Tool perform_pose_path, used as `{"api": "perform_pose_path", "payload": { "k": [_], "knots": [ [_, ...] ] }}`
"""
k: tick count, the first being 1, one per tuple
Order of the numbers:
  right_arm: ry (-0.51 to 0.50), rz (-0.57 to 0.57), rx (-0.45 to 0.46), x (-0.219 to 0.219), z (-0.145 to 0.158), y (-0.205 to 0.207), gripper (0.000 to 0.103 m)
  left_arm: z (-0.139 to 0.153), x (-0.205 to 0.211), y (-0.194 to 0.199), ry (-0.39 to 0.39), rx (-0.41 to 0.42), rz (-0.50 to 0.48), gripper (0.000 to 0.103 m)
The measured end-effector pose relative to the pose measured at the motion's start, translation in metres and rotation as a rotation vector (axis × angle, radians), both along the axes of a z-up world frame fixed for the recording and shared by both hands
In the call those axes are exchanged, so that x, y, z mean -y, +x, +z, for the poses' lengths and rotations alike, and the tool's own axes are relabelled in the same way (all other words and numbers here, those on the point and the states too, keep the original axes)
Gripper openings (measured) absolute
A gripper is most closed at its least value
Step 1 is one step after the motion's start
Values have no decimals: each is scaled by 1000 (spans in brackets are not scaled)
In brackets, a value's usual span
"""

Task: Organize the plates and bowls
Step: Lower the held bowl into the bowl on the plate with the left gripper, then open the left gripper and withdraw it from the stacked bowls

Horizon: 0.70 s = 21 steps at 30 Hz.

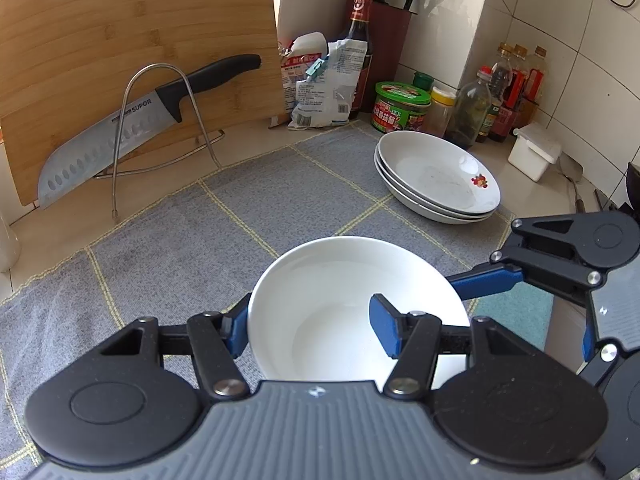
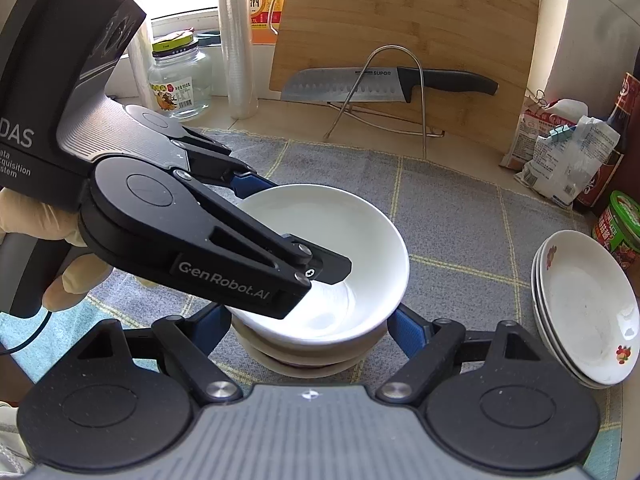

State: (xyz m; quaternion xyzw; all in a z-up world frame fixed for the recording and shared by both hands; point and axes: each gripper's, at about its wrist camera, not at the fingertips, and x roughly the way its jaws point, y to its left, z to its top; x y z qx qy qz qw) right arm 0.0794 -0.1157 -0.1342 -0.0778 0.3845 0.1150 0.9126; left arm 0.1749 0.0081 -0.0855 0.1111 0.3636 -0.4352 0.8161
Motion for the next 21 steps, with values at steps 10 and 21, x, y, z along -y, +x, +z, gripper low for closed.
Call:
{"api": "perform_pose_path", "payload": {
  "k": [10,21],
  "knots": [
    [7,-3,-4,1,-1,0,88,-2,-3,1,-21,-6,1,59],
    [4,-6,-2,0,-1,0,89,-1,-5,0,-28,-4,2,62]
  ]
}}
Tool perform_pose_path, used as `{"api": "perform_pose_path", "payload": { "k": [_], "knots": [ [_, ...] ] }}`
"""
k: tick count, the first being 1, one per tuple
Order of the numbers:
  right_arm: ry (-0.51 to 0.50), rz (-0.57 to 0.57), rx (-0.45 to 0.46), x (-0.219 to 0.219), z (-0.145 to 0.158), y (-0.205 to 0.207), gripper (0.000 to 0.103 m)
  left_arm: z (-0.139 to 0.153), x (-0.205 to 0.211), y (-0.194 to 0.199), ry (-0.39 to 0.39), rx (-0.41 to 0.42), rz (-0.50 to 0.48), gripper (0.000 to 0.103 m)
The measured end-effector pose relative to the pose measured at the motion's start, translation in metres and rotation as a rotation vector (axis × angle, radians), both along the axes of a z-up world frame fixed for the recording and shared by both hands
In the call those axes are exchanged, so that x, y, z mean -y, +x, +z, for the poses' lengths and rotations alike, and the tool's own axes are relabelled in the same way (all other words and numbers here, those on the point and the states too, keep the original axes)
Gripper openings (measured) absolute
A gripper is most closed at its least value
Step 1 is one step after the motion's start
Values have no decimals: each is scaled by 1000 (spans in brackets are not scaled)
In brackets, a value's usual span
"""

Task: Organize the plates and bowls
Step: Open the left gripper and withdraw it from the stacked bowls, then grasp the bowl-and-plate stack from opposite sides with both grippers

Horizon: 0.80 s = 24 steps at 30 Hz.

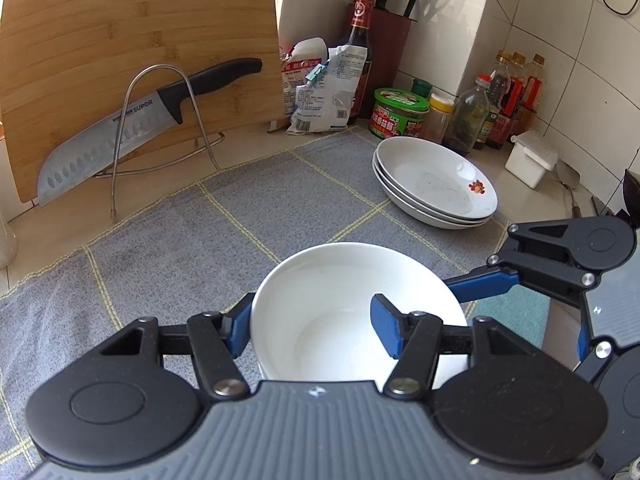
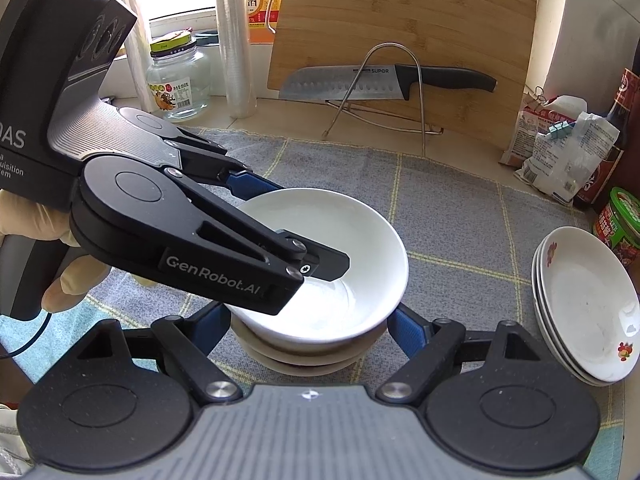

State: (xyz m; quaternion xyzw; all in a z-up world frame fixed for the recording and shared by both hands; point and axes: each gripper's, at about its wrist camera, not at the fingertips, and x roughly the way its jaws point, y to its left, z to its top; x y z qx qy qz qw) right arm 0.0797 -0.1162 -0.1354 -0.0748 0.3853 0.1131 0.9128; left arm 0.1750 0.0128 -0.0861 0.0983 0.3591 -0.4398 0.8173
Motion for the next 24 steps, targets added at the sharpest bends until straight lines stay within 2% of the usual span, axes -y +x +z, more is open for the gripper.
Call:
{"api": "perform_pose_path", "payload": {
  "k": [2,4,5,13,19,24],
  "knots": [
    [3,-2,4,0,0,0,90,1,-1,-1,-11,1,-5,70],
    [25,3,28,1,4,-3,99,3,-2,-4,-26,16,-10,79],
    [37,7,45,1,7,-5,103,5,-2,-5,-27,25,-13,79],
    [22,6,38,1,5,-9,103,9,-16,-10,-21,50,-5,84],
    [28,-16,16,5,0,-13,103,6,-41,-15,-56,23,12,85],
    [35,-30,-4,5,-6,-15,103,4,-44,-24,-82,-1,6,85]
  ]
}}
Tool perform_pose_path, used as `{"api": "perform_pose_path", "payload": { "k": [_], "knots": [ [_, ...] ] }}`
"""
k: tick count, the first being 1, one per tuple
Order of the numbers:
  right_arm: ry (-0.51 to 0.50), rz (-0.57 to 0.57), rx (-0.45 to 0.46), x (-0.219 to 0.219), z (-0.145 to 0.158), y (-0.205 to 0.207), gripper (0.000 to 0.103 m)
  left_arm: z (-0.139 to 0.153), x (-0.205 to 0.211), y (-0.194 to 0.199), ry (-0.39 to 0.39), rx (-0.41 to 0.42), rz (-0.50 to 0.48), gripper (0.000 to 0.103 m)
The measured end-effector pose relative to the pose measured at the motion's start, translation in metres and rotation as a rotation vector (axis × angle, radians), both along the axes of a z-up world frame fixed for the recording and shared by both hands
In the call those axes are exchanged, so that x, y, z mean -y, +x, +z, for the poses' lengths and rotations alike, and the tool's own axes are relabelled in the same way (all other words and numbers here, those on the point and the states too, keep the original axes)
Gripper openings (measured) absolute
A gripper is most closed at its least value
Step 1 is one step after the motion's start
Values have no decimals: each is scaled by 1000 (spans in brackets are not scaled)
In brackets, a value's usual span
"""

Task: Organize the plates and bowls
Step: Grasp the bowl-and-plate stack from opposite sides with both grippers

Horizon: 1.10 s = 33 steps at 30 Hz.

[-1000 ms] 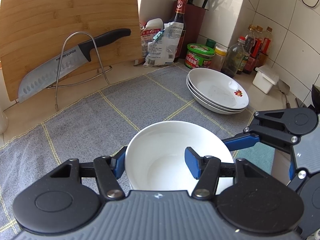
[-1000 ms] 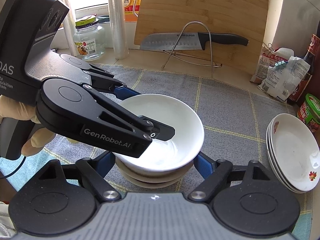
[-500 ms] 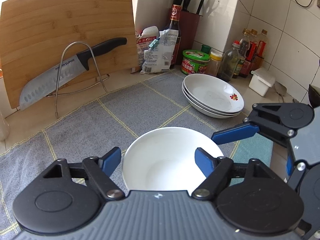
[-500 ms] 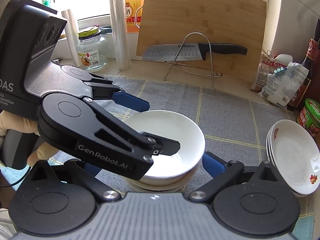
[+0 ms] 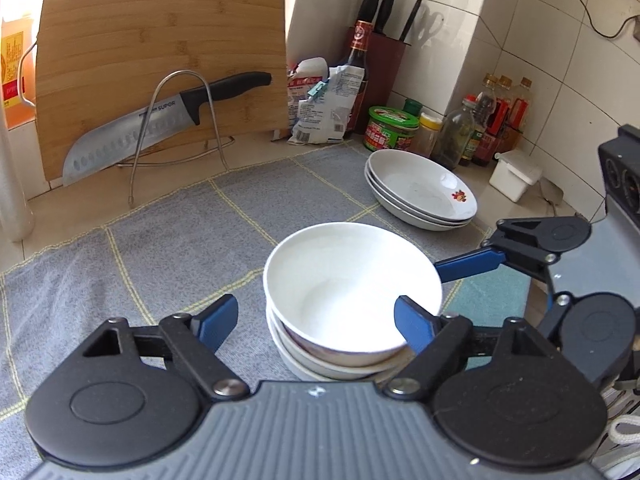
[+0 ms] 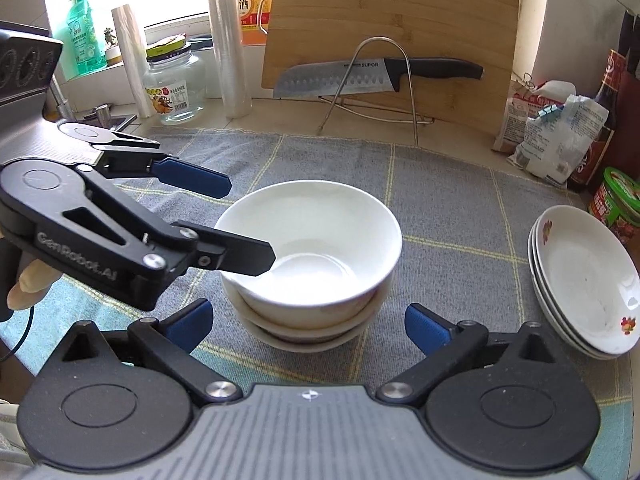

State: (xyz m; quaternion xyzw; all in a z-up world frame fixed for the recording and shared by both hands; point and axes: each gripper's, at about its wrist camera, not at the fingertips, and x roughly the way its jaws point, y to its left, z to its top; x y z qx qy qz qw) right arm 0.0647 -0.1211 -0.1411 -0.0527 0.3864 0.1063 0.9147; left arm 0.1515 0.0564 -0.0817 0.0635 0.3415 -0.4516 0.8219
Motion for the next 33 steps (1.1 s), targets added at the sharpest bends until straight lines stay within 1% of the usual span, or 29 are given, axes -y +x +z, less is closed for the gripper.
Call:
{"api": "perform_pose_path", "payload": {
  "k": [6,9,11,13,15,19,22,26,30,33],
  "knots": [
    [-2,-16,-18,-2,-6,-2,103,-2,3,-8,20,33,-17,85],
    [-4,-32,-27,-1,-8,-2,103,1,-1,-10,11,46,-31,85],
    [-7,-46,-33,0,-11,-2,103,5,-6,-12,-1,57,-42,87],
    [-8,-58,-40,1,-13,-1,103,7,-13,-12,-19,56,-58,94],
    [-16,-71,-51,2,-17,1,103,6,-19,-15,-34,60,-84,96],
    [-54,-79,-75,5,-25,4,103,-6,-25,-19,-2,72,-124,98],
    [-90,-27,-82,8,-29,9,103,-20,-23,-19,41,59,-106,98],
    [-114,85,-101,21,-39,24,103,-38,-14,-19,94,55,-56,98],
    [-150,230,-131,34,-51,43,103,-50,4,-23,141,38,20,98],
    [-177,363,-125,44,-54,50,103,-55,19,-30,170,26,66,98]
  ]
}}
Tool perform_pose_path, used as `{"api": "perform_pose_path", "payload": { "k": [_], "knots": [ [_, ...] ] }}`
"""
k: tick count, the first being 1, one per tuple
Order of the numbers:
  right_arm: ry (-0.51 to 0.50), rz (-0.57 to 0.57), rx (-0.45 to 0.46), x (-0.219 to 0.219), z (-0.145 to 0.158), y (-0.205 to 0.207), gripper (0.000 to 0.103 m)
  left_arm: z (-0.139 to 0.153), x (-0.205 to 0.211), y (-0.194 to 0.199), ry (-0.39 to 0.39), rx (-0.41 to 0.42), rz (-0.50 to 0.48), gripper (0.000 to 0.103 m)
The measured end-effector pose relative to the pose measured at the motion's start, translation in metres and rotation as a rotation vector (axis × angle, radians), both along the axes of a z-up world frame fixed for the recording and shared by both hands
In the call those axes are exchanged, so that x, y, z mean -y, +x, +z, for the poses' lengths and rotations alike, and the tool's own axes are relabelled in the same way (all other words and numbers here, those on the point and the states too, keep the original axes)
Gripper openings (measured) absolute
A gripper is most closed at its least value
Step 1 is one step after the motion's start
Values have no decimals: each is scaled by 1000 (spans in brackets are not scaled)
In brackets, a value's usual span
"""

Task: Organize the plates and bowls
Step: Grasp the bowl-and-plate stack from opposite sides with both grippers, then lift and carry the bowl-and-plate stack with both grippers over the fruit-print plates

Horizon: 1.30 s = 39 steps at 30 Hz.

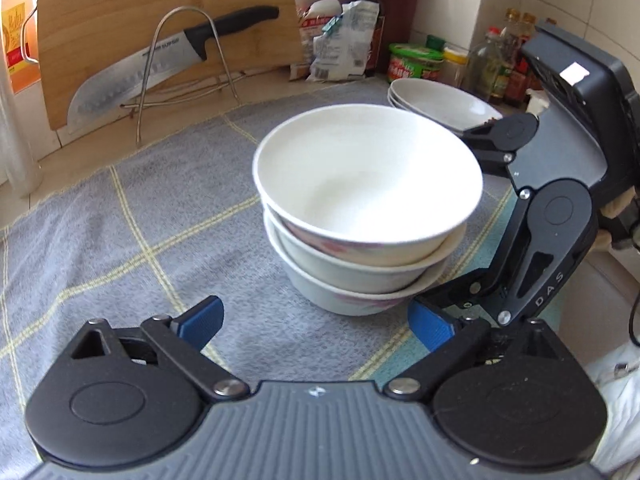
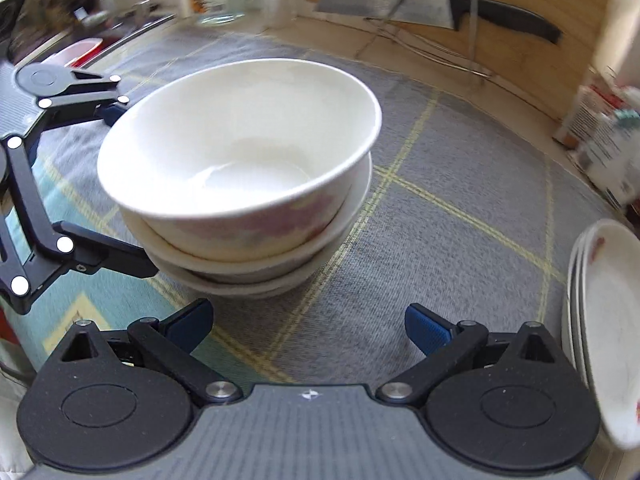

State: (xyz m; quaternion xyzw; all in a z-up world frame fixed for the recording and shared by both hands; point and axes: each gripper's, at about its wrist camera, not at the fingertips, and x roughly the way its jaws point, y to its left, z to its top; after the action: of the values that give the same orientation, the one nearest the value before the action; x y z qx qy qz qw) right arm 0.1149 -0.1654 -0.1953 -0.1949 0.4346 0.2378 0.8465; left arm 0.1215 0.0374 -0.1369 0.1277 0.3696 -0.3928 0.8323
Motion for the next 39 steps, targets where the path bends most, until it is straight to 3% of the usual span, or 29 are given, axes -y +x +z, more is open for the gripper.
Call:
{"api": "perform_pose_path", "payload": {
  "k": [7,14,20,25,32,33,39],
  "knots": [
    [20,209,-8,19,0,8,103,-15,25,-10,82,-5,85,100],
    [27,274,4,17,0,10,103,-19,26,-8,91,25,70,103],
    [-1,300,8,7,2,19,103,-17,24,-1,82,24,-63,100],
    [-9,349,5,-1,6,22,103,-15,24,8,84,39,-203,91],
    [-57,397,7,-11,10,18,93,-11,23,18,78,59,-372,82],
    [-65,405,8,-12,11,17,92,-11,23,19,80,60,-386,77],
    [-78,428,1,-16,12,18,87,-12,24,21,83,50,-442,75]
  ]
}}
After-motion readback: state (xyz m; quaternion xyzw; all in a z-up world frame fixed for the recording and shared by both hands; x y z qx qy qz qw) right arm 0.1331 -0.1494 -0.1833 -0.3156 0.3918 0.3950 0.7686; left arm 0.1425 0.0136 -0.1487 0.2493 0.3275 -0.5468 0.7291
